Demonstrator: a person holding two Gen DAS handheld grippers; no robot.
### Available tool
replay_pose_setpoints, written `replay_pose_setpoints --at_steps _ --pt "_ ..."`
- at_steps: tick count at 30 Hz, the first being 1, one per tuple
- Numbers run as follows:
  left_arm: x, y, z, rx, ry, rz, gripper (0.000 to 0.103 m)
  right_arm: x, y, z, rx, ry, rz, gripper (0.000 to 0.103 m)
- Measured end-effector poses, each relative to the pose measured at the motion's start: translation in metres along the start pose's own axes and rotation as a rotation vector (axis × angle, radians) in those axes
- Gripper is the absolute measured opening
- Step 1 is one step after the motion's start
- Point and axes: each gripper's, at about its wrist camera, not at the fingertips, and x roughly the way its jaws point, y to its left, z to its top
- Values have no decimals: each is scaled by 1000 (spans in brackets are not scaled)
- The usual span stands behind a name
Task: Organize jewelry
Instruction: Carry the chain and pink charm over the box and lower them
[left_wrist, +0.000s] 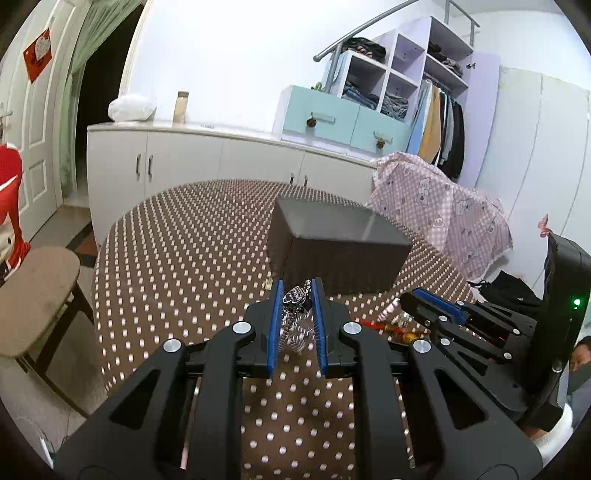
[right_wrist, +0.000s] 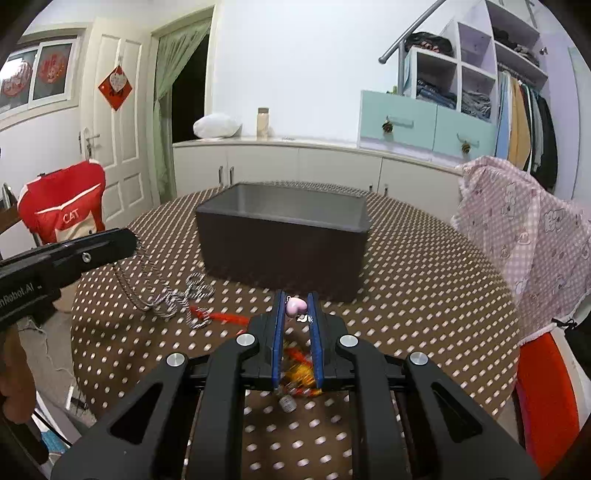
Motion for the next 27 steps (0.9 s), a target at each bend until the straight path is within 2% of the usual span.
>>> replay_pose_setpoints --at_steps 10,14,25,27 --pt "-4 -15 37 60 -90 0 16 -7 -23 34 0 -93 -25 11" --pt "-1 -17 53 39 -99 -52 16 -7 -30 47 -3 -125 -27 11" --pt "1 -29 98 49 -153 -61 16 -10 -45 84 -16 -201 -32 11" --pt "-1 -33 107 46 -169 -81 16 -12 -48 90 -20 -218 -33 11"
